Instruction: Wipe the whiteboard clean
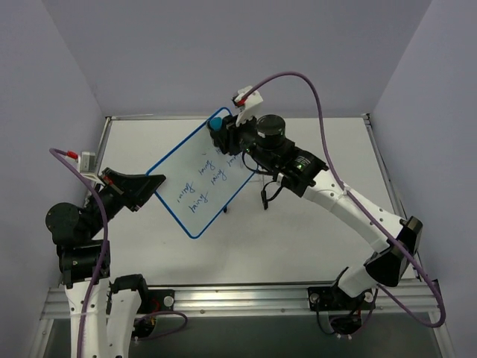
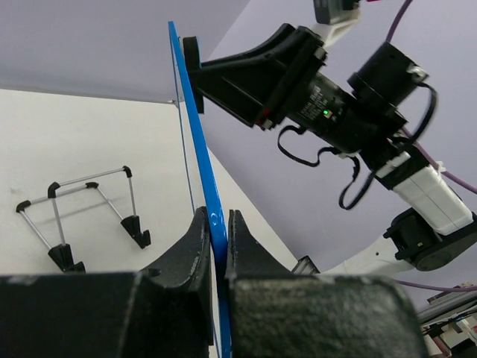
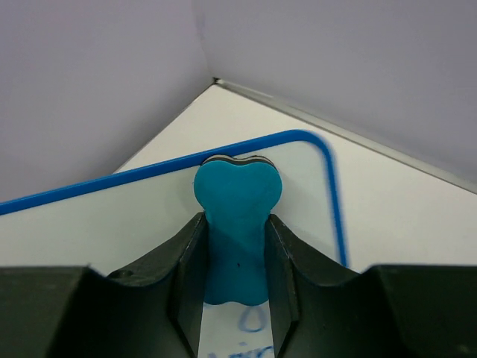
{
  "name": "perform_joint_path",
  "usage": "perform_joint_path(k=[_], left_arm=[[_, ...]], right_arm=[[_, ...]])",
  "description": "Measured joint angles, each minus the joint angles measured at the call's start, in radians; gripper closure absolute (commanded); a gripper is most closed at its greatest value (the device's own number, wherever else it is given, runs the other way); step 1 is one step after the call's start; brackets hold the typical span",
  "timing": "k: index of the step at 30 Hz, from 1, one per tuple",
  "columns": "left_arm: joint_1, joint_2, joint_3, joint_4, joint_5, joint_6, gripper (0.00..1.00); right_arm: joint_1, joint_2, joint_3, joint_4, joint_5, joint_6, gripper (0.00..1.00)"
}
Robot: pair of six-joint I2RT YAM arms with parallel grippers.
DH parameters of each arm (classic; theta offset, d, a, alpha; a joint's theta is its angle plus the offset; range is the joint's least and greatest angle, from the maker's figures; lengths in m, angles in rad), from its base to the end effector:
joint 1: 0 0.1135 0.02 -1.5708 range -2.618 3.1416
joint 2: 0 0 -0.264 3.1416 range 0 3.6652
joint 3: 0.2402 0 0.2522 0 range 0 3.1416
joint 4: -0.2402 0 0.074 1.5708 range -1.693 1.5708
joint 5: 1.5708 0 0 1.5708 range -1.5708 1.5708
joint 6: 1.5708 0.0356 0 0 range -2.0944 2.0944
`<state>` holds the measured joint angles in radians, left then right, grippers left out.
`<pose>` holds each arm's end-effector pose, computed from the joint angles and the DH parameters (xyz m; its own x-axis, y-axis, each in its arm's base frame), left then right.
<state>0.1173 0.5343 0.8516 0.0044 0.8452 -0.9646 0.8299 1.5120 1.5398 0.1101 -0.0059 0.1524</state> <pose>0.1019 -0.0148 0.4122 -0.3365 -0.5888 -0.7349 0.6154 0.4532 -0.6449 0.2403 0.2630 0.4589 -0.0209 0.2021 -0.9791 -0.7473 0.6475 0.1496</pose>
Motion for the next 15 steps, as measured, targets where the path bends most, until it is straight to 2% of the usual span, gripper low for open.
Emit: perform_joint_path(k=[6,15], left_arm=[[-0.010,0.000,0.000,0.015,0.020,-0.024,0.98],[-0.013,-0.005,0.005,-0.013,0.026,-0.016,0.98]], right_arm=[[-0.178,0.019,0.011,-0.013,-0.045,-0.003,1.00],[-0.186,0.025,0.002,-0.029,-0.057,-0.019,1.00]])
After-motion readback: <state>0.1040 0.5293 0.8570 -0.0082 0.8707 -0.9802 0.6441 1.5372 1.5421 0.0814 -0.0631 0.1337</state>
